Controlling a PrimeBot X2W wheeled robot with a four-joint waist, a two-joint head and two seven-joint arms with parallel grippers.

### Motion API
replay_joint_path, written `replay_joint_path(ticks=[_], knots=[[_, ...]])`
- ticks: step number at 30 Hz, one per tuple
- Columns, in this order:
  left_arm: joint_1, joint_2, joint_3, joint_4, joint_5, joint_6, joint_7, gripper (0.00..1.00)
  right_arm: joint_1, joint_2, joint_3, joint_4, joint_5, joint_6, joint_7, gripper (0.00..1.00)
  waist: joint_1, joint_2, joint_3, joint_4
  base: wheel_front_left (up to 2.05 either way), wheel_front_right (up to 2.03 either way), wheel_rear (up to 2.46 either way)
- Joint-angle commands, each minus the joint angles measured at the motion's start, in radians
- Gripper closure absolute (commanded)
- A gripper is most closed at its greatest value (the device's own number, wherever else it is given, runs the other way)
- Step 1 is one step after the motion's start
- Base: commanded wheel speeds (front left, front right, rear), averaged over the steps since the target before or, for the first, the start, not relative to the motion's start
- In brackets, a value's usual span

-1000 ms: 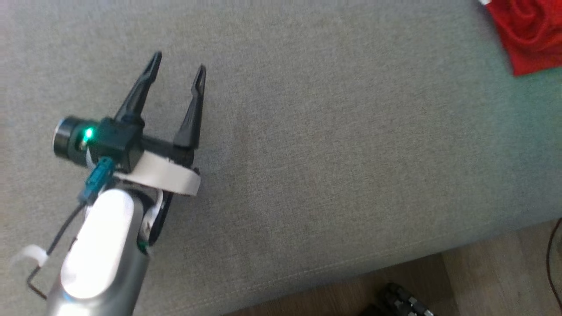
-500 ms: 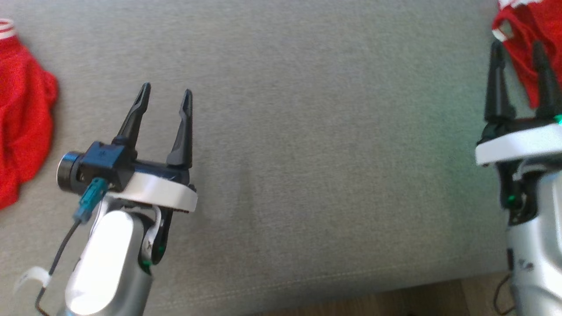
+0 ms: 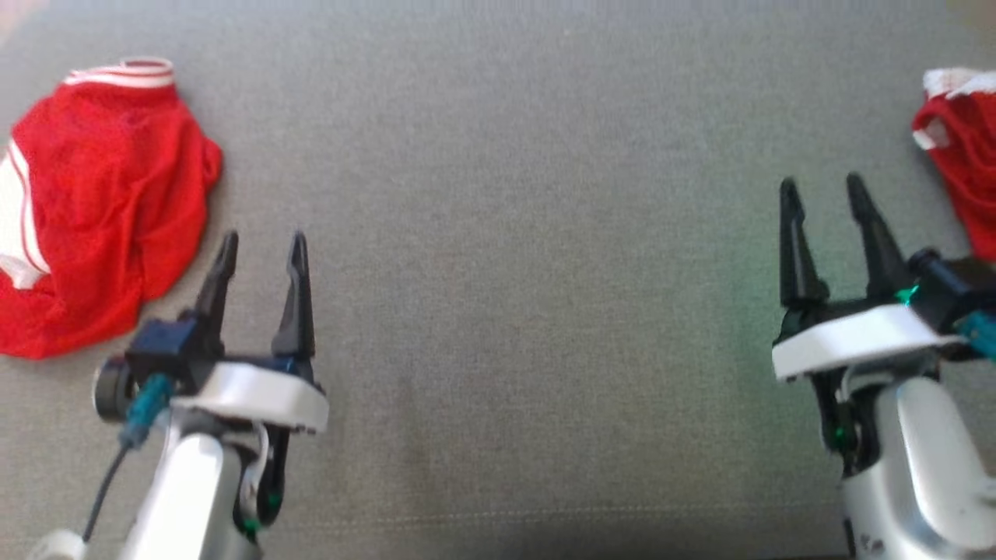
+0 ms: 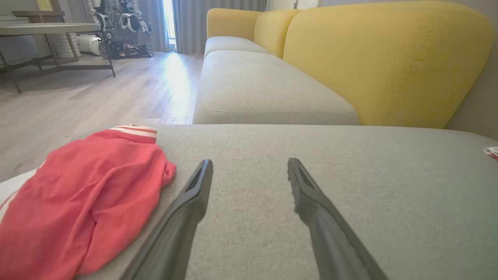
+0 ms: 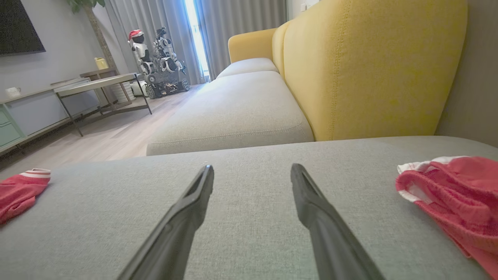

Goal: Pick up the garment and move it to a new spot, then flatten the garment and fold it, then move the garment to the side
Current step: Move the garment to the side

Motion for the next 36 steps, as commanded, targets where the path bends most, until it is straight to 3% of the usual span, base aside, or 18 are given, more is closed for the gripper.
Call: replay_joint_path(ticks=[1,23,36], knots=[[0.001,0.018,0.037,-0.029,-0.003,0.003,-0.01,0.0,0.008,0.007,0.026,-0.028,-0.008,0.003,-0.013,0.0,0.0,0.0,-0.029,0.005,0.0,0.0,0.0],[0.156,0.034,0.023,-0.003,-0.011,0.02,-0.001,0.0,0.174,0.022,0.063,-0.076,-0.03,0.003,0.023,0.0,0.0,0.0,-0.205,-0.013,0.0,0.0,0.0],[0.168,0.048,0.025,-0.024,-0.018,0.034,0.01,0.0,0.201,0.024,0.066,-0.098,-0.032,0.003,0.042,0.0,0.0,0.0,-0.219,-0.01,0.0,0.0,0.0]])
